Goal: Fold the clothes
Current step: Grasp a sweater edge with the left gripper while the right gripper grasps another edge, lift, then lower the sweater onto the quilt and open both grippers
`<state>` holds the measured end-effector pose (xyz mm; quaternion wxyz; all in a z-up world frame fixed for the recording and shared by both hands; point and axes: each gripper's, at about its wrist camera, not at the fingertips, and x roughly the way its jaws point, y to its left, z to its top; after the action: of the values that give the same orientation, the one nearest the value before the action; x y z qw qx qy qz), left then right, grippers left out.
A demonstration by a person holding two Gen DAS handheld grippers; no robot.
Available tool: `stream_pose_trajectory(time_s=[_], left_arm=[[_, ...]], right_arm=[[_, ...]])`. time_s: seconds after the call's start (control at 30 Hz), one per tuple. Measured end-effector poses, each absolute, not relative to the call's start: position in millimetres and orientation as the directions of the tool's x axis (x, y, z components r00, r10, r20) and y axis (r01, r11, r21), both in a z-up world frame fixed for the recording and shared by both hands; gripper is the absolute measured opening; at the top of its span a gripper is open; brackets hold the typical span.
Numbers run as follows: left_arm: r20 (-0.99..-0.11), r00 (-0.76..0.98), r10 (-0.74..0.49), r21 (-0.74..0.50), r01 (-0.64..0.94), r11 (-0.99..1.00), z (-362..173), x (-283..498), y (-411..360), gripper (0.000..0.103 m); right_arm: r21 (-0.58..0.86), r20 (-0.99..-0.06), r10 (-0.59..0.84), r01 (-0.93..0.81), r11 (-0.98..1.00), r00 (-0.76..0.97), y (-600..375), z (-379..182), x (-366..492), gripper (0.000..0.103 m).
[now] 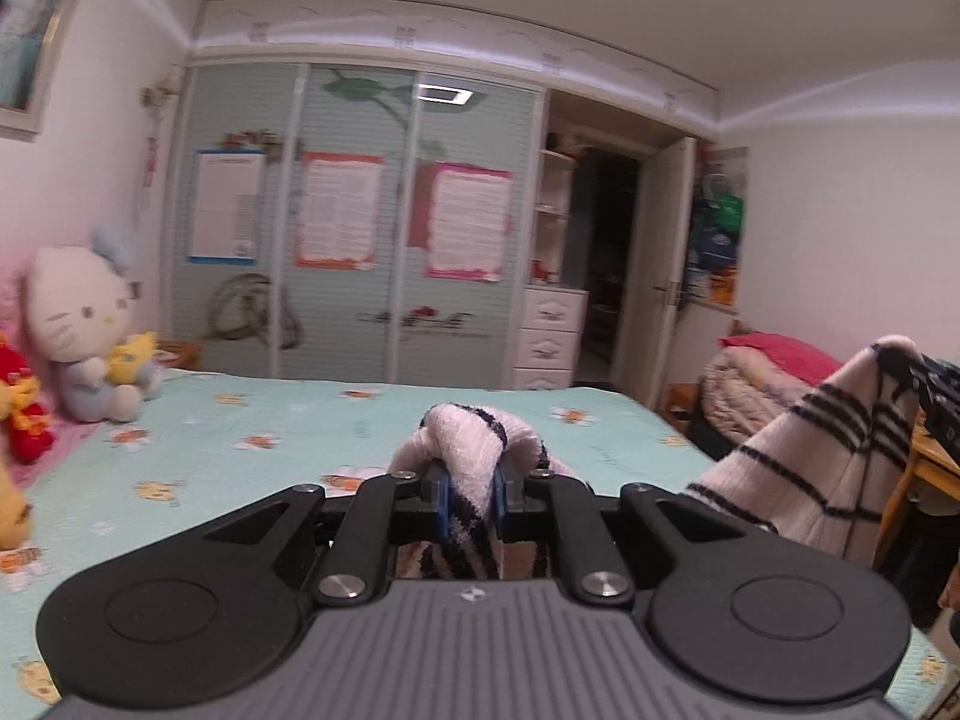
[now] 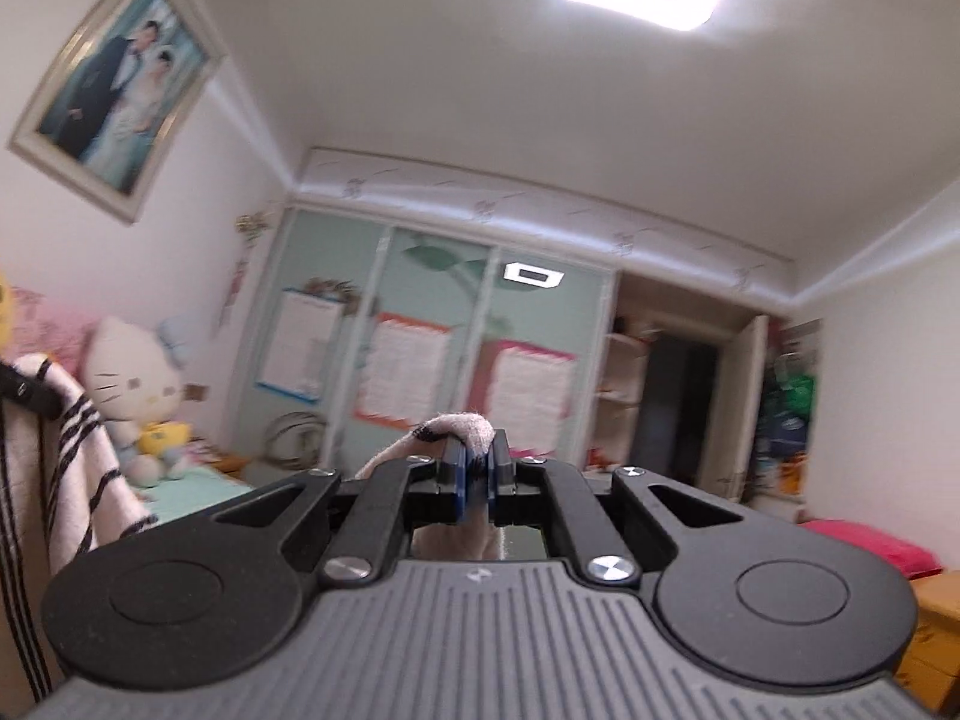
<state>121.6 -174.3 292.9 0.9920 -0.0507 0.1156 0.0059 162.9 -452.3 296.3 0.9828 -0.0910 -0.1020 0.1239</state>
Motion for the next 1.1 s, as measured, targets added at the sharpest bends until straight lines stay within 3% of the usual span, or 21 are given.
stream_pose_trajectory(time_s=[0.13,0.33,0.73,0.87,1.0,1.1], left_arm=[[-0.226,0.972,-0.067,-0.088,0.048,0.995,288.1,136.7,-211.1,0.012],[-0.292,0.948,-0.126,-0.074,0.108,0.991,262.6,157.3,-249.2,0.013],[-0.526,0.850,0.010,0.021,0.002,1.000,158.1,224.9,-278.3,0.013],[-0.593,0.798,0.105,0.101,-0.055,0.993,109.4,249.3,-282.6,0.013],[-0.669,0.720,0.185,0.168,-0.096,0.981,54.6,267.3,-284.3,0.016],[-0.757,0.611,0.233,0.200,-0.124,0.972,16.6,281.8,-277.6,0.024]], right_arm=[[-0.159,0.213,0.181,-0.149,0.976,0.960,-495.2,300.7,162.0,0.005],[-0.103,0.185,0.133,-0.115,0.988,0.974,-539.6,286.4,173.4,0.005],[-0.023,-0.055,0.186,-0.187,0.982,0.981,-547.0,200.5,233.7,0.005],[0.039,-0.190,0.204,-0.201,0.979,0.960,-547.8,149.2,252.8,0.005],[0.067,-0.390,0.229,-0.221,0.973,0.892,-538.0,83.6,270.8,0.007],[0.103,-0.593,0.250,-0.236,0.966,0.765,-526.9,34.3,292.7,0.021]])
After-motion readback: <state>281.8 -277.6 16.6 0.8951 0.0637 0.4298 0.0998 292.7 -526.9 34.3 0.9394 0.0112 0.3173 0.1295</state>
